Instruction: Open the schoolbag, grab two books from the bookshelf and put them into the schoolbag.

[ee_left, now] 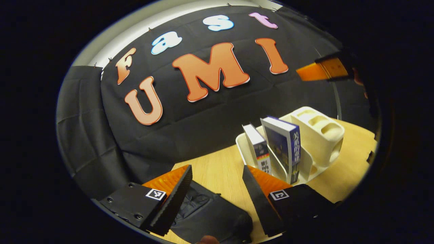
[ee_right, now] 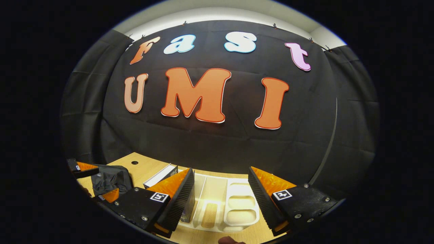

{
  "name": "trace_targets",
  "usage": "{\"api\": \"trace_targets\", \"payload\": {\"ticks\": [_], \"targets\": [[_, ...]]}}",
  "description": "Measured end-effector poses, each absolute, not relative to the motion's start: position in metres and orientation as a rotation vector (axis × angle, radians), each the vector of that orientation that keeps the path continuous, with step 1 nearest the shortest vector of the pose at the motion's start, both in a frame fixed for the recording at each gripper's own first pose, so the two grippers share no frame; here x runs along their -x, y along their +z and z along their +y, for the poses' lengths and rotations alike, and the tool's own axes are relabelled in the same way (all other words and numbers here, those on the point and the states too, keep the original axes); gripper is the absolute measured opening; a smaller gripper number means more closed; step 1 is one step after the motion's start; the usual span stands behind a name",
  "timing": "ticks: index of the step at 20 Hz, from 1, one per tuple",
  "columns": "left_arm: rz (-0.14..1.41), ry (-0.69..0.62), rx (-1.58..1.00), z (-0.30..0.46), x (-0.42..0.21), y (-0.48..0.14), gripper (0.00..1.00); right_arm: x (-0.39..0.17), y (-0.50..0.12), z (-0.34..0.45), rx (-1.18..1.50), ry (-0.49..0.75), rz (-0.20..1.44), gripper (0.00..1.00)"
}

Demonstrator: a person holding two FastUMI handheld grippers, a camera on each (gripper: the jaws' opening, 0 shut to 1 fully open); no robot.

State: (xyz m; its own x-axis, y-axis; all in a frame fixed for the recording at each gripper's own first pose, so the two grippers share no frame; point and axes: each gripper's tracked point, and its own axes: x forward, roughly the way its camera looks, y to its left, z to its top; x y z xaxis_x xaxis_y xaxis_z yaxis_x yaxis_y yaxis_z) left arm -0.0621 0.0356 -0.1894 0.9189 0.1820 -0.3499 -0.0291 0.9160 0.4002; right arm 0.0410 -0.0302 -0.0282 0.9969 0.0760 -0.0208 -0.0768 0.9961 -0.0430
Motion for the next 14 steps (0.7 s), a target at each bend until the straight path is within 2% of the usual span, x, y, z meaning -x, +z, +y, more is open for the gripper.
{"api": "trace_targets", "payload": {"ticks": [1,3,4,5,6,7,14], "targets": [[0.411,0.116,-0.42,0.038,0.067,-0.196,0.98,-0.042,-0.03,-0.03,0.041,0.084,0.023,0.96],[0.44,0.118,-0.455,0.038,0.076,-0.208,0.94,-0.046,-0.036,-0.033,0.04,0.085,0.029,0.95],[0.458,0.118,-0.477,0.04,0.08,-0.215,0.98,-0.049,-0.038,-0.035,0.04,0.083,0.034,0.96],[0.471,0.117,-0.507,0.041,0.084,-0.224,0.98,-0.05,-0.04,-0.036,0.036,0.087,0.036,0.95],[0.493,0.114,-0.537,0.045,0.09,-0.234,0.94,-0.051,-0.042,-0.035,0.037,0.087,0.041,0.95],[0.507,0.108,-0.563,0.045,0.095,-0.244,0.98,-0.053,-0.045,-0.037,0.037,0.088,0.046,0.95],[0.618,0.097,-0.654,0.055,0.129,-0.302,0.97,-0.064,-0.066,-0.041,0.04,0.1,0.085,0.95]]}}
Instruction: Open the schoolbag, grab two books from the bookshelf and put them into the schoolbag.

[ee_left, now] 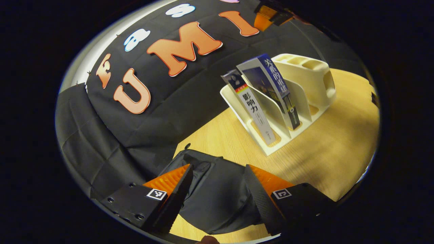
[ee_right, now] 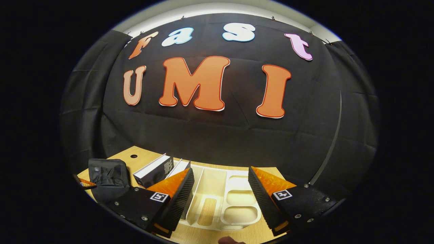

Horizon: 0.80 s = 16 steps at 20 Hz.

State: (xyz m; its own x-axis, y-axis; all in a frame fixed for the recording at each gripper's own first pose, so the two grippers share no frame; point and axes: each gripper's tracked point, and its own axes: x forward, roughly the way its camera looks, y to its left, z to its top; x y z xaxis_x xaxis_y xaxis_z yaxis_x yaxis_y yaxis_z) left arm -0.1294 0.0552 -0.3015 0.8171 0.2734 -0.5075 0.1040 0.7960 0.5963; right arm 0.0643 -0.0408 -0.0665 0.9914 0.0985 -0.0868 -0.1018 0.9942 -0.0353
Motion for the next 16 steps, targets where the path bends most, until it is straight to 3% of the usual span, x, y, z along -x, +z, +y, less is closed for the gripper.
{"api": "trace_targets", "payload": {"ticks": [10,16], "targets": [[0.689,0.025,-0.847,0.056,0.161,-0.34,0.97,-0.067,-0.068,-0.04,0.043,0.113,0.086,0.95],[0.767,0.084,-0.9,0.079,0.174,-0.354,0.97,-0.072,-0.068,-0.046,0.026,0.106,0.087,0.95]]}}
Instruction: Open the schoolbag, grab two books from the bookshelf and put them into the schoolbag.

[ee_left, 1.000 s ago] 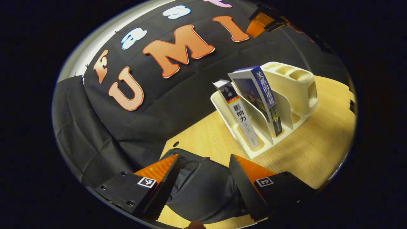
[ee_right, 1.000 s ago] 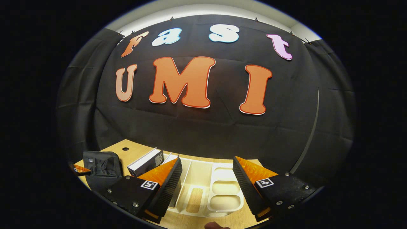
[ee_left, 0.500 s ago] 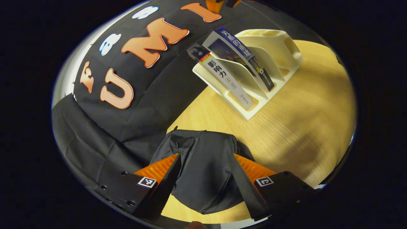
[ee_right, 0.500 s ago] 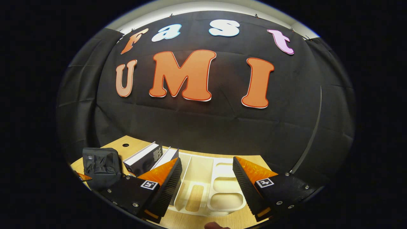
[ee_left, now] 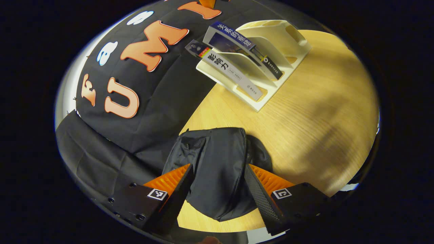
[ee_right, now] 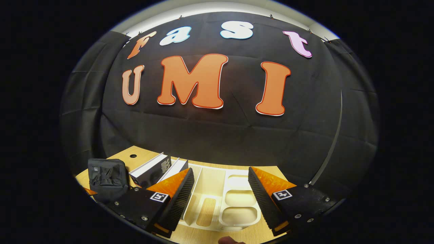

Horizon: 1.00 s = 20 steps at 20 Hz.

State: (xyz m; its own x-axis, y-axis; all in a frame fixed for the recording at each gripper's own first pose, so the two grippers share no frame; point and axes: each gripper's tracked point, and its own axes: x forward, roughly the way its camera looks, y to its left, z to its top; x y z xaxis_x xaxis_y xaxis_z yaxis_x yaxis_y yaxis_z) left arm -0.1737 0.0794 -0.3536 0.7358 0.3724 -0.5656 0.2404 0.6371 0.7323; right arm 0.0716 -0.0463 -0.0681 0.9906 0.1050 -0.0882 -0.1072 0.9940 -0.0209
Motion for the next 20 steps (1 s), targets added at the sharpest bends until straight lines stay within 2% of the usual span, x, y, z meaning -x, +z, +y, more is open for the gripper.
{"api": "trace_targets", "payload": {"ticks": [5,10,13,14,17,18,20], "targets": [[0.788,0.062,-0.981,0.082,0.174,-0.362,0.96,-0.072,-0.064,-0.049,0.028,0.116,0.08,0.95],[0.817,0.136,-1.047,0.113,0.176,-0.355,0.96,-0.074,-0.065,-0.057,0.024,0.114,0.077,0.95],[0.847,0.138,-1.033,0.124,0.165,-0.364,0.94,-0.075,-0.063,-0.056,0.015,0.121,0.084,0.96],[0.851,0.13,-1.023,0.126,0.161,-0.364,0.9,-0.075,-0.062,-0.056,0.015,0.126,0.083,0.95],[0.896,0.08,-0.982,0.132,0.154,-0.375,0.68,-0.074,-0.055,-0.054,0.029,0.132,0.067,0.95],[0.911,0.071,-0.974,0.135,0.154,-0.375,0.7,-0.074,-0.054,-0.052,0.032,0.139,0.068,0.95],[0.92,0.033,-0.97,0.135,0.148,-0.374,0.43,-0.073,-0.054,-0.048,0.043,0.146,0.072,0.95]]}}
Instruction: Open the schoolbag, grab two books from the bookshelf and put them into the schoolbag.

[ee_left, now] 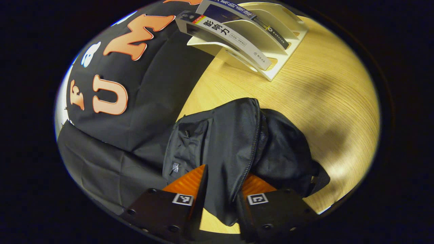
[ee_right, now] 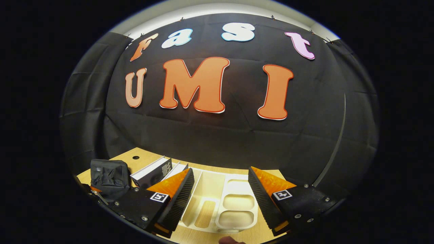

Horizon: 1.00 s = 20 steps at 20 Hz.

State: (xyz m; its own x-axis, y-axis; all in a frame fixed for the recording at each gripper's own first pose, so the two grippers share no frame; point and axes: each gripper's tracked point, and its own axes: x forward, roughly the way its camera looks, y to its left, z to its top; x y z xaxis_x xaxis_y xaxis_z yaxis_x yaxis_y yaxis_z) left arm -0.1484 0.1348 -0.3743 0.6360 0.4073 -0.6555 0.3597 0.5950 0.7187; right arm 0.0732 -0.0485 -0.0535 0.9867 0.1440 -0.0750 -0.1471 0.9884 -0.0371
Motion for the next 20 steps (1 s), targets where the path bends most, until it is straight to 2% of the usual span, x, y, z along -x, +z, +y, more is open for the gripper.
{"api": "trace_targets", "payload": {"ticks": [1,3,4,13,20], "targets": [[0.915,0.007,-0.964,0.133,0.144,-0.372,0.3,-0.074,-0.052,-0.045,0.051,0.145,0.076,0.95],[0.913,-0.045,-0.908,0.131,0.139,-0.369,0.14,-0.071,-0.05,-0.039,0.068,0.134,0.089,0.95],[0.916,-0.072,-0.871,0.132,0.138,-0.367,0.11,-0.069,-0.048,-0.035,0.075,0.126,0.091,0.95],[0.937,-0.346,-0.654,0.156,0.116,-0.32,0.07,-0.065,-0.018,0.032,0.116,0.041,0.128,0.95],[0.952,-0.494,-0.493,0.177,0.093,-0.278,0.07,-0.082,-0.02,0.088,0.157,0.048,0.24,0.95]]}}
